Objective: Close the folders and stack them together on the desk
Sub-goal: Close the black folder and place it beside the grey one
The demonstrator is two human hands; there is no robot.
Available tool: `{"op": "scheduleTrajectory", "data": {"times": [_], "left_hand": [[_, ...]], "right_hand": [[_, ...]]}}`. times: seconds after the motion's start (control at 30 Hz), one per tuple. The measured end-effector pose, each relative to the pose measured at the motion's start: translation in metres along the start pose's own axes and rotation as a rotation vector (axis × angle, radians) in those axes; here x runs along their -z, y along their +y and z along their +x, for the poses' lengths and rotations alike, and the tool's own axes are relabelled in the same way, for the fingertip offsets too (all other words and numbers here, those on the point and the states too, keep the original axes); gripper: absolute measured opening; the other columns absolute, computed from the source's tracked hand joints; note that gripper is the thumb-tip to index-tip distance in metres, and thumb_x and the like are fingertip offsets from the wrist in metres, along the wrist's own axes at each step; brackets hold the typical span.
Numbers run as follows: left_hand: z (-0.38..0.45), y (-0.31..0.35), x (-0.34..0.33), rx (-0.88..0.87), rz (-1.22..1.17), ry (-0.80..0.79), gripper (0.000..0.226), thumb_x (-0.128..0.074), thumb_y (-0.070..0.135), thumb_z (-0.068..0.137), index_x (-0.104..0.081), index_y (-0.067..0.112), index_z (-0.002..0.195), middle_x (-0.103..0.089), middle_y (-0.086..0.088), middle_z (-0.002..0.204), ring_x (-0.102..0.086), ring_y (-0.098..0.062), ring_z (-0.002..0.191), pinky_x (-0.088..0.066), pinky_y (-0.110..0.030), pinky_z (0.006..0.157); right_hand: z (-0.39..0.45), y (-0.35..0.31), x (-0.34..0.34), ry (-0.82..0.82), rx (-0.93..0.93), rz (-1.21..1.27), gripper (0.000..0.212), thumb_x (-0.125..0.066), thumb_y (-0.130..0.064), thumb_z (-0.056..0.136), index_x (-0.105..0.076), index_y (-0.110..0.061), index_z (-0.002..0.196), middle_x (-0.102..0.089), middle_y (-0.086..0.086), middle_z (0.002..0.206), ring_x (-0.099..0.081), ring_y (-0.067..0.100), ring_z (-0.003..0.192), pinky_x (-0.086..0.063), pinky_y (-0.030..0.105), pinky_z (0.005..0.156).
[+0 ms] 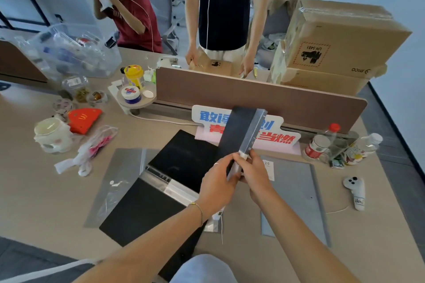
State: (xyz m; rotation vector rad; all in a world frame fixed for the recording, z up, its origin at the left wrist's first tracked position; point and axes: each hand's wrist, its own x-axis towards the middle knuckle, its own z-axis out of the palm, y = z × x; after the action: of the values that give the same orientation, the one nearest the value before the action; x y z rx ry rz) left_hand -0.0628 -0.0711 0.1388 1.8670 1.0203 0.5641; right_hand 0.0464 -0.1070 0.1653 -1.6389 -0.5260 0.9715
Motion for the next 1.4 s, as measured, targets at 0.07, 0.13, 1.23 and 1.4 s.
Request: {"op": "scheduleTrajectory", "data": {"times": [0.07, 0.13, 1.23, 1.4], "left_hand": [[0.001, -0.002, -0.001, 0.0, -0.053, -0.052, 0.036, -0.057, 0.031, 0.101, -0.054, 0.041, 0.136, -0.062, 0.023, 0.127, -0.061, 0.0, 0.116, -0.052, -0.029, 0.104], [0.003, -0.005, 0.001, 0.0, -0.061, -0.077, 0.034, -0.05, 0.03, 0.104, -0.054, 0.039, 0.137, -0.058, 0.021, 0.135, -0.057, 0.002, 0.12, -0.048, -0.027, 0.108], [0.074, 0.071, 0.056, -0.715, 1.285, -0.067, 0.055, -0.058, 0.052, 0.094, -0.051, 0.029, 0.143, -0.051, -0.003, 0.154, -0.022, -0.033, 0.155, 0.008, -0.067, 0.12], [0.08, 0.089, 0.047, -0.573, 1.517, -0.213, 0.053, -0.066, 0.034, 0.094, -0.05, 0.022, 0.144, -0.06, -0.004, 0.142, -0.056, -0.029, 0.131, -0.03, -0.056, 0.116]], "right_hand": [[0.002, 0.0, 0.008, 0.017, -0.005, 0.034, 0.024, -0.059, -0.019, 0.096, -0.061, -0.029, 0.118, -0.073, -0.003, 0.106, -0.071, 0.018, 0.099, -0.059, 0.046, 0.088], [0.003, 0.001, 0.015, 0.03, -0.011, 0.063, 0.025, -0.057, -0.016, 0.096, -0.064, -0.024, 0.119, -0.075, 0.003, 0.108, -0.072, 0.024, 0.1, -0.059, 0.048, 0.088], [0.02, -0.032, 0.042, -0.017, 0.419, -0.834, 0.046, -0.061, -0.018, 0.096, -0.051, -0.022, 0.142, -0.058, 0.0, 0.141, -0.054, 0.022, 0.129, -0.039, 0.028, 0.103], [0.023, -0.033, 0.037, -0.039, 0.451, -0.984, 0.044, -0.058, -0.02, 0.097, -0.05, -0.022, 0.14, -0.062, 0.001, 0.136, -0.063, 0.023, 0.116, -0.044, 0.029, 0.099]]}}
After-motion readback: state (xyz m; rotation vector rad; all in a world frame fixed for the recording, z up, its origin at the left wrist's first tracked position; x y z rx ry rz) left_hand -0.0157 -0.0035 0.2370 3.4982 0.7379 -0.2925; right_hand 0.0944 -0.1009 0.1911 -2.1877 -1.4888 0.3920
